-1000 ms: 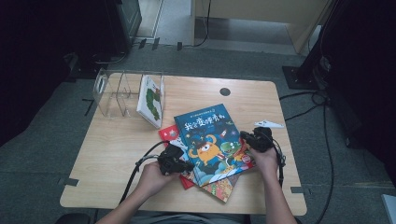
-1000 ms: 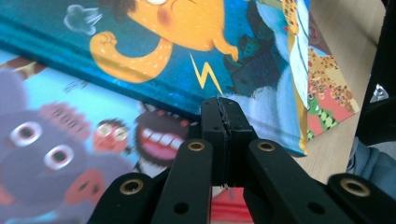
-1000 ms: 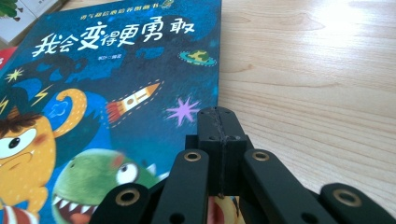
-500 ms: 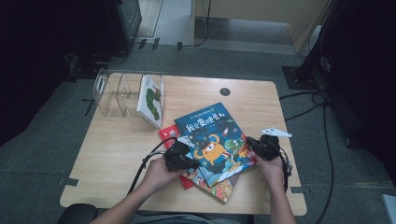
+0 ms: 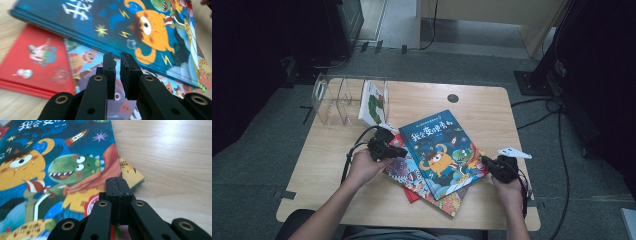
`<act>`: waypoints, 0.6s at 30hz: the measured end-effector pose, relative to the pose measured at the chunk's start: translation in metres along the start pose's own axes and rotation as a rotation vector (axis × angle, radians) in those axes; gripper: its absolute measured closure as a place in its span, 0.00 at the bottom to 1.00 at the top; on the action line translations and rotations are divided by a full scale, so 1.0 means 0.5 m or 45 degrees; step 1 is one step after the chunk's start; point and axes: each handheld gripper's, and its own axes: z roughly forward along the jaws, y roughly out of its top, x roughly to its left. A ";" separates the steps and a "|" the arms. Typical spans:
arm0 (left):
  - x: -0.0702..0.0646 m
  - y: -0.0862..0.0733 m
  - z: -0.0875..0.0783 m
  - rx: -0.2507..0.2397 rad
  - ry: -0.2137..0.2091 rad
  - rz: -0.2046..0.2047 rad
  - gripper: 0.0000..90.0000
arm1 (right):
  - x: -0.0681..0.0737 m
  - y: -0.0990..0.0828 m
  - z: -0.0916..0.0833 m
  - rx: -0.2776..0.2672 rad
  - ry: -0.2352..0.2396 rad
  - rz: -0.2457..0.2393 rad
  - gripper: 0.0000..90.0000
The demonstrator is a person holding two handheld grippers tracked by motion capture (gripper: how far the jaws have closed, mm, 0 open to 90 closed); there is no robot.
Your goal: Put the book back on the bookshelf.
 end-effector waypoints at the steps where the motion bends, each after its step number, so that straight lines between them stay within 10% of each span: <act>1: 0.006 0.003 -0.004 -0.003 0.005 -0.006 0.92 | 0.000 -0.005 -0.004 -0.005 -0.003 -0.004 1.00; 18: 0.042 0.025 -0.010 -0.043 -0.002 -0.020 0.90 | 0.003 -0.060 -0.069 0.028 -0.056 0.028 1.00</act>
